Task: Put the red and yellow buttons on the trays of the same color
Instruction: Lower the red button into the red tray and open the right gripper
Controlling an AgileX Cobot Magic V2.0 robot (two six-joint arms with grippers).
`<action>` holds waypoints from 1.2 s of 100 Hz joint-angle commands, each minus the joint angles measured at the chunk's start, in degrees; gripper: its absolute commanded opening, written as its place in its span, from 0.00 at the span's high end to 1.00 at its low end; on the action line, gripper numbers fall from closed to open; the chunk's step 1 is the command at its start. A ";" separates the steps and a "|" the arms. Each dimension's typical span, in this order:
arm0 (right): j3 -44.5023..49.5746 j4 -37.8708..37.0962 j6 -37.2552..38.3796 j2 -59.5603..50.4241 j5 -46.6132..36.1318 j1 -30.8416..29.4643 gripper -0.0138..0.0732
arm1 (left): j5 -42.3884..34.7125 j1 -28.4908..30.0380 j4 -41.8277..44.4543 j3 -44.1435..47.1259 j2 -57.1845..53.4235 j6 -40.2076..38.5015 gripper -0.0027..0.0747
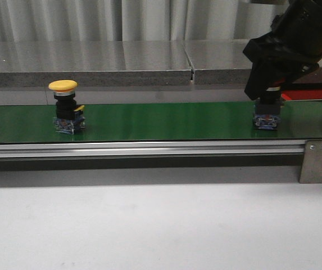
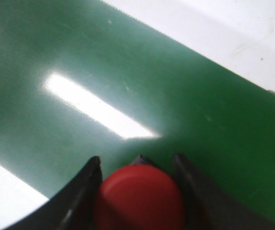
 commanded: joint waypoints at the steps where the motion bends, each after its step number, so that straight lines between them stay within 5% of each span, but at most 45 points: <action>1: -3.35 0.92 -0.71 -2.63 -0.12 -0.63 0.64 | -3.97 -0.40 -0.50 -1.48 0.15 -0.10 0.99; 21: -12.16 0.92 -0.46 -2.63 5.80 -4.74 0.64 | -3.97 -0.40 -0.50 -1.48 0.15 -0.10 0.99; 65: -25.61 0.80 -0.46 5.40 3.91 -20.77 0.64 | -3.97 -0.40 -0.50 -1.48 0.15 -0.10 0.99; 120: -41.22 0.68 -0.46 23.98 1.88 -23.06 0.64 | -3.97 -0.40 -0.50 -1.48 0.15 -0.10 0.99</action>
